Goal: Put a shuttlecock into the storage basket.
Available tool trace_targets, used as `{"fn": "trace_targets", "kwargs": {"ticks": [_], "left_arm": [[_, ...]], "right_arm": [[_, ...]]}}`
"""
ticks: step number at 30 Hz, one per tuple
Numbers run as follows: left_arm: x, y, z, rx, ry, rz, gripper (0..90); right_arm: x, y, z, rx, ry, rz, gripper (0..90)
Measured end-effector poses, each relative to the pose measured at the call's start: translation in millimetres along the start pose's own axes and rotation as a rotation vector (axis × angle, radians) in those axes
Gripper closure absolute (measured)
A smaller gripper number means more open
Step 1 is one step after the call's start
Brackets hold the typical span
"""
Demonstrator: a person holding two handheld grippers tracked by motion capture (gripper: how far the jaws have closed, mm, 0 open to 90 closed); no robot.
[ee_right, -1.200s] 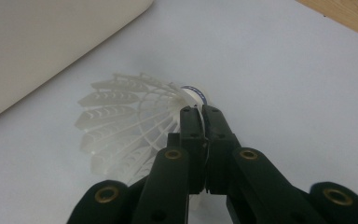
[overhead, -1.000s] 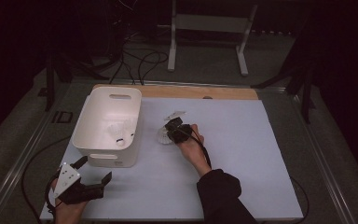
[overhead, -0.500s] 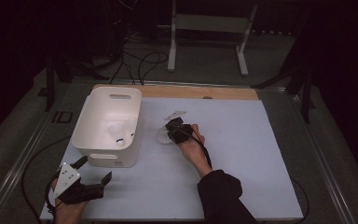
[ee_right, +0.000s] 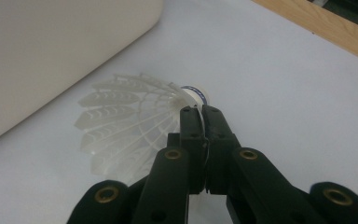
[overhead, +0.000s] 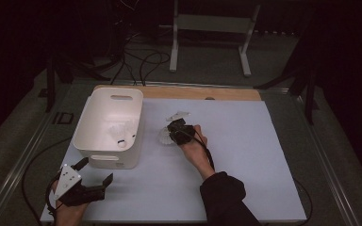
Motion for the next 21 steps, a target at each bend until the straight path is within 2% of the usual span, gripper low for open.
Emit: {"fn": "trace_targets", "kwargs": {"ticks": [21], "left_arm": [[0.2, 0.0, 0.0, 0.000, 0.000, 0.001, 0.8]], "right_arm": [[-8.3, -1.5, -4.7, 0.005, 0.028, -0.009, 88.1]]}}
Point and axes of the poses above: each handheld gripper's, and its own axes: x roughly forward along the jaws, z roughly out of its underside, y roughly to its right, the point moved 7 cm from there along x, roughly forward along the jaws, and after that the axes turned 7 degrees about z, right-handed, at the moved point
